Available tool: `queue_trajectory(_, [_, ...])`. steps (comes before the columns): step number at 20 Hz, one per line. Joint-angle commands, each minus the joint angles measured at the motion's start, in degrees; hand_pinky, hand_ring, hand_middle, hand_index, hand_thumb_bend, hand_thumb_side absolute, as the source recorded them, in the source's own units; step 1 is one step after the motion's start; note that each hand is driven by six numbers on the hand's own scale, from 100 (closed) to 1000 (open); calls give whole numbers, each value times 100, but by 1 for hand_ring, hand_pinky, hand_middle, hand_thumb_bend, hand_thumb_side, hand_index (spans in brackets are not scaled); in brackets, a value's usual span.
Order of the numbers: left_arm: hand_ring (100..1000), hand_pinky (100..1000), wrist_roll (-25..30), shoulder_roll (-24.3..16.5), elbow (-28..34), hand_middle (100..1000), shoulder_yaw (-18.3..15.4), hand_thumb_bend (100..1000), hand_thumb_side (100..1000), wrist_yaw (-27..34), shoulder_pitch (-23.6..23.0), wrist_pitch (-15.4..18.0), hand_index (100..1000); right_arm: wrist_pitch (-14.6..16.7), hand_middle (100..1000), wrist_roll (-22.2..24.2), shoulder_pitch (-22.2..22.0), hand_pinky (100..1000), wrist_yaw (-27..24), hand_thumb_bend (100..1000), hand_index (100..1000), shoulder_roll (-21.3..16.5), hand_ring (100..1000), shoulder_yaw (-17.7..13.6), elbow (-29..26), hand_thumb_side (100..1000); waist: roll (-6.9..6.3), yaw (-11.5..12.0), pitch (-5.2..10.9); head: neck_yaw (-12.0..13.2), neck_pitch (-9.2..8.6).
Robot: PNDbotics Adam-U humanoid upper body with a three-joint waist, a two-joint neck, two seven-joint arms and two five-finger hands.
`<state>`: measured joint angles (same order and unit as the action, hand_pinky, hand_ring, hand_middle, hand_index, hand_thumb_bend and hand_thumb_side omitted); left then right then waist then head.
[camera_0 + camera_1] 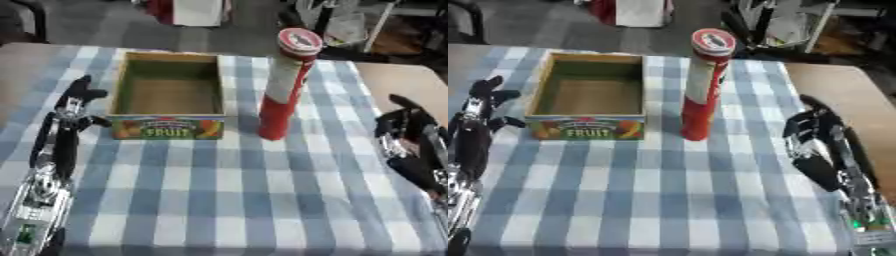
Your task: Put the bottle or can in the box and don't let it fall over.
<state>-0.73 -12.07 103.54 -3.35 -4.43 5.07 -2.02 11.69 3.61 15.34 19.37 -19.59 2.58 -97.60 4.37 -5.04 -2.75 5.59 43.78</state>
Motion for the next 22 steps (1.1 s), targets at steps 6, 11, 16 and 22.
queue_trajectory(6, [930, 544, 60, -115, 113, 706, 52, 356, 981, -10, 63, 10, 952, -106, 694, 374, 1182, 572, -185, 100, 939, -1546, 657, 270, 16, 347, 16, 115, 34, -114, 29])
queue_trajectory(11, [930, 543, 95, -109, 114, 706, 85, 356, 982, -13, 104, 10, 952, -97, 762, 693, 1999, 607, -337, 100, 953, -2066, 708, 495, 338, 353, 0, 233, -17, -164, 4])
queue_trajectory(16, [930, 543, 134, -106, 117, 706, 116, 356, 983, -17, 131, 14, 952, -49, 812, 1109, 2793, 641, -407, 100, 964, -2116, 757, 755, 939, 428, -12, 322, -59, -237, -22])
queue_trajectory(22, [931, 543, 177, -99, 116, 706, 147, 356, 985, -10, 147, 13, 952, 87, 885, 1516, 3566, 726, -173, 100, 995, -1662, 839, 931, 1896, 693, -27, 399, -77, -310, -56])
